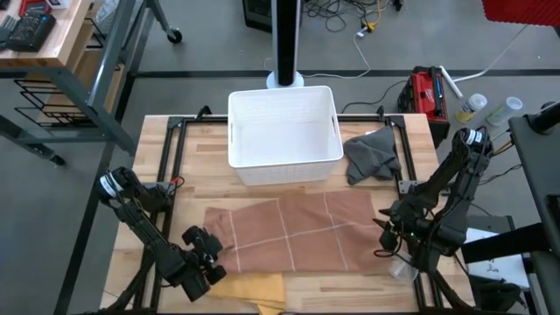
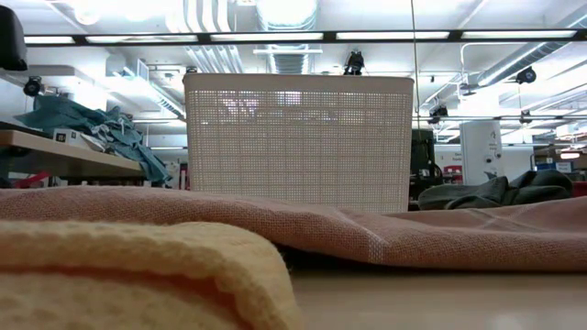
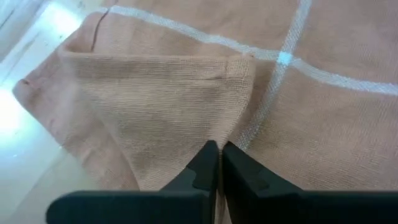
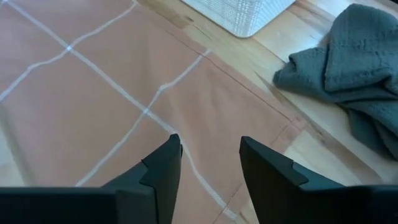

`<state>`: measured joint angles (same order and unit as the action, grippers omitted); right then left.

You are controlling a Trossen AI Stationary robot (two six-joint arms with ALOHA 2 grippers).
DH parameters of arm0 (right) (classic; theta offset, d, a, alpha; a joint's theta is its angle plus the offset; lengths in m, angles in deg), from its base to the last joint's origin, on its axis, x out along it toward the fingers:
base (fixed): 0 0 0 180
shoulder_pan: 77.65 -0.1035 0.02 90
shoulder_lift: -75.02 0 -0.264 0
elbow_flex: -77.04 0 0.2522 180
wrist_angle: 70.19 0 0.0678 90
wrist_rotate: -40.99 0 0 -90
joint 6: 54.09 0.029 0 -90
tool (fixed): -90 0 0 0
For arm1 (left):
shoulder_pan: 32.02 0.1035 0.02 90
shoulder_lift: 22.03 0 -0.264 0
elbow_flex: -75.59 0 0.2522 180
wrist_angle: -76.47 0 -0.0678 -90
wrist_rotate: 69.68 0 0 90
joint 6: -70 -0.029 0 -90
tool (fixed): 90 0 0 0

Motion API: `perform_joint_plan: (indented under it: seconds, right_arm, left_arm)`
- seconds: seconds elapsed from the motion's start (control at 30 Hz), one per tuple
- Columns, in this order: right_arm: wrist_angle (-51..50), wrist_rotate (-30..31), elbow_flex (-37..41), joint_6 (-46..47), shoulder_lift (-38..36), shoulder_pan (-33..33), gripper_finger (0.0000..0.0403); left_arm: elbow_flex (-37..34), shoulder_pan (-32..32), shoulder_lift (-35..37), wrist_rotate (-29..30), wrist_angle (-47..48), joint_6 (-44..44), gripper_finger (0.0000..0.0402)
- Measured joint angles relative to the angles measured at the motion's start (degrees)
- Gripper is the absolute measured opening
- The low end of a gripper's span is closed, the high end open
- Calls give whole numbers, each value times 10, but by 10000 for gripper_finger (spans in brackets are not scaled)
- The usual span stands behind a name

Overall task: Fold towel
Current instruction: Fold the brown squared towel

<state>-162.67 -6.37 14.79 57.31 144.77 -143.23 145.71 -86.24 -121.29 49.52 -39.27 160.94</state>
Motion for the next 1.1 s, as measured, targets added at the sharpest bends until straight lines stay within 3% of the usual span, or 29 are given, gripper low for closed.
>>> perform_joint_plan:
  seconds: [0.3,0.6,0.87,1.1]
  right_arm:
    - [2,0,1,-4,0,4,156]
    - [2,-25,1,7,0,60,140]
    - [5,-26,2,-65,0,122,141]
    - [24,-55,2,-127,1,181,153]
  left_arm:
    - [22,-1,14,44,-8,-50,2]
    - [113,-4,52,142,19,-158,1]
    - [207,-5,54,140,26,-260,0]
    - [224,-13,55,77,-26,-284,0]
